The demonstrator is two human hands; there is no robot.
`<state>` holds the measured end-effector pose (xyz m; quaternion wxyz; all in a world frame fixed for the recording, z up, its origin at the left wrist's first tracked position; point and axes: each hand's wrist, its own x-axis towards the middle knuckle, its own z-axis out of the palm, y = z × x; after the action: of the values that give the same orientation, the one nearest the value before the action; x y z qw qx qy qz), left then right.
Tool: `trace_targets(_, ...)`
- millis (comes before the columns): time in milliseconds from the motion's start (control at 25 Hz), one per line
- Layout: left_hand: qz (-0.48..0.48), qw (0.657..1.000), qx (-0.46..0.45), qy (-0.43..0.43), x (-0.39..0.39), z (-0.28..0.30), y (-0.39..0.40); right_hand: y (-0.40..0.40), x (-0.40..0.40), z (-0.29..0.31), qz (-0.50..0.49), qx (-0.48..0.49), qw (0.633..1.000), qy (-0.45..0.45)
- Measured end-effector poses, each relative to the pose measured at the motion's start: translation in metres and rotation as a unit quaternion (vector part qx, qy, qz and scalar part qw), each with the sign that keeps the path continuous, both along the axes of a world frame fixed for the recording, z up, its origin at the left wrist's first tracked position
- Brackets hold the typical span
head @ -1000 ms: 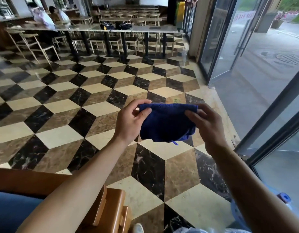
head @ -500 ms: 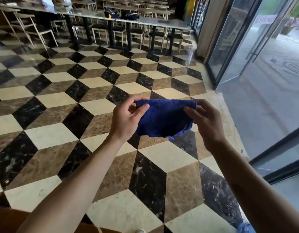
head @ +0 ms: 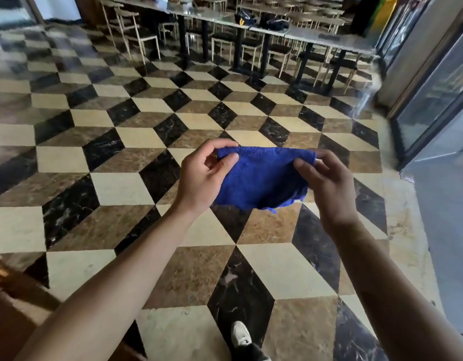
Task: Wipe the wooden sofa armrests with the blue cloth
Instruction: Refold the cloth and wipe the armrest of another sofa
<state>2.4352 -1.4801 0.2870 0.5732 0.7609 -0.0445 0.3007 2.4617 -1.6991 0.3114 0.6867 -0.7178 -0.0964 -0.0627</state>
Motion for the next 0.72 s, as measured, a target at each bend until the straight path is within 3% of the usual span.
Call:
trace_targets(400,0.205,0.979,0.009,0.013,0.028,0.004,0.038,0.071,0.122,-0.001,0.223,0.042,0.974,0.01)
trace_targets(720,0.404,0.914,0.006,0.028,-0.057,0.008,0.098,0.2,0.106,-0.009,0.424,0.045,0.904,0.014)
